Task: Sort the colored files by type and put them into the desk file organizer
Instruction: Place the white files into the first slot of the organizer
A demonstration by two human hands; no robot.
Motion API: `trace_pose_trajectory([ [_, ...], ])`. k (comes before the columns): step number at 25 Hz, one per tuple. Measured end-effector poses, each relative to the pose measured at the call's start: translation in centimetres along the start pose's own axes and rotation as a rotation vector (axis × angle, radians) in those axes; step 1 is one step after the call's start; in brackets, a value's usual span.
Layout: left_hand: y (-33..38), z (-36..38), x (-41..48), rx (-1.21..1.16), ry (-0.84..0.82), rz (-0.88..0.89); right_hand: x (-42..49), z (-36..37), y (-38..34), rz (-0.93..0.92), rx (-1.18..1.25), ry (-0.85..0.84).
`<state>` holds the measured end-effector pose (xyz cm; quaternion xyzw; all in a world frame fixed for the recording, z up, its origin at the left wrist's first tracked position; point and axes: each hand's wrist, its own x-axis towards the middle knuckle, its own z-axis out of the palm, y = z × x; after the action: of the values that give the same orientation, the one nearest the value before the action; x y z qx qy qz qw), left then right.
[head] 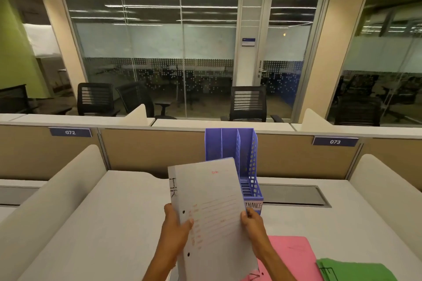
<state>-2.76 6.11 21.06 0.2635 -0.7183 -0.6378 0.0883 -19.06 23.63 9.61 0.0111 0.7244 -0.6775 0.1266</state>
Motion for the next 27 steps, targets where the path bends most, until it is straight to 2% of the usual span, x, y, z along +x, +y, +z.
trace_pose_trajectory([
  [4,0.9,-0.1,1.0,-0.030,0.013,0.056,2.0,0.8,-1.9,-0.065,-0.068,-0.054],
  [7,2.1,-0.4,2.1,-0.090,0.090,0.138,3.9,0.9,-4.1,-0.194,-0.208,-0.111],
  [12,5.3,0.4,4.6,-0.030,0.317,0.342,6.8,0.5,-5.3,-0.400,-0.643,-0.017],
  [18,8.3,3.5,9.7,-0.040,0.404,0.463,8.1,-0.2,-2.5,-0.469,-1.080,-0.040],
  [27,9.3,7.8,15.4,-0.013,0.429,0.546,10.1,0.1,1.1,-0.464,-1.213,-0.132],
])
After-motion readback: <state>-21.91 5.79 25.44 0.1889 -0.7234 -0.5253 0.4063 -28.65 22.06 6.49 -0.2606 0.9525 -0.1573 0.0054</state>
